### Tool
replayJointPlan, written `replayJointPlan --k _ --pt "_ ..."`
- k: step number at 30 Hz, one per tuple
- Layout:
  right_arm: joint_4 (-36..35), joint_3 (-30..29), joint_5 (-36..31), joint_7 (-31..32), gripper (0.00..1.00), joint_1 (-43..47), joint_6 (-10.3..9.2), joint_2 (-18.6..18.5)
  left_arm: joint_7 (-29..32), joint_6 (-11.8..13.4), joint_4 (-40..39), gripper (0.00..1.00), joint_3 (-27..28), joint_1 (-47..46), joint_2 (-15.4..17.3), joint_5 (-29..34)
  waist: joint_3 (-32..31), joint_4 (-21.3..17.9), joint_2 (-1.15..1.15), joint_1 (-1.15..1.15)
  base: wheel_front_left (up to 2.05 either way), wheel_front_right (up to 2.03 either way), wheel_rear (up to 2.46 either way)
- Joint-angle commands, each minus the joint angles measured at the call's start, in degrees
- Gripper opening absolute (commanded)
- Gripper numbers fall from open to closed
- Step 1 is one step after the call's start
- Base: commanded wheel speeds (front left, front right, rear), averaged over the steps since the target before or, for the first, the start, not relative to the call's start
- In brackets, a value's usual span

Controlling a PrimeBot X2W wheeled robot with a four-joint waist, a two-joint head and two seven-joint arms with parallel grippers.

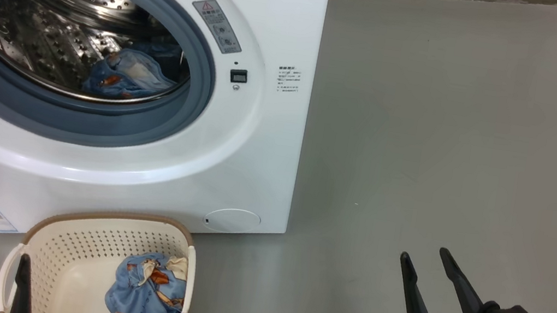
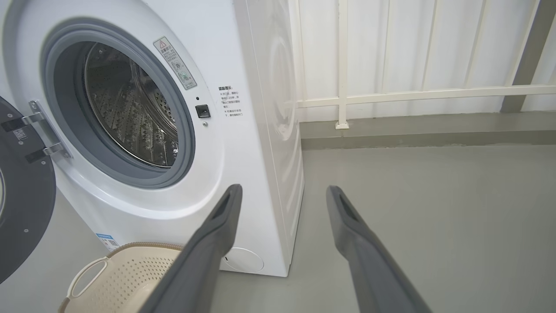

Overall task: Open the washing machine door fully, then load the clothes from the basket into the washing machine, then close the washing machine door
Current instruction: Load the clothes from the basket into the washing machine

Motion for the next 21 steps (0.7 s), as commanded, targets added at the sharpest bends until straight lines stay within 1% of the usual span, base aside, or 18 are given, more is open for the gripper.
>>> replayJointPlan --k 1,13,21 --pt "-1.5 1.3 -0.3 -0.3 1.00 0.4 0.09 -0.6 -0.2 0.5 -1.8 1.00 1.7 -0.4 0.4 0.2 -0.2 0.2 0.00 0.00 0.00 0.00 0.00" --pt "-1.6 1.1 -0.1 -0.3 1.00 0.3 0.09 -0.7 -0.2 1.4 -1.4 1.00 0.4 -0.2 0.2 -0.5 0.2 1.1 0.00 0.00 0.00 0.00 0.00" --pt "-1.5 0.7 -0.2 -0.3 1.00 0.2 0.09 -0.5 -0.2 1.5 -0.9 1.00 -0.2 -1.1 0.1 -0.5 1.3 1.5 0.00 0.00 0.00 0.00 0.00"
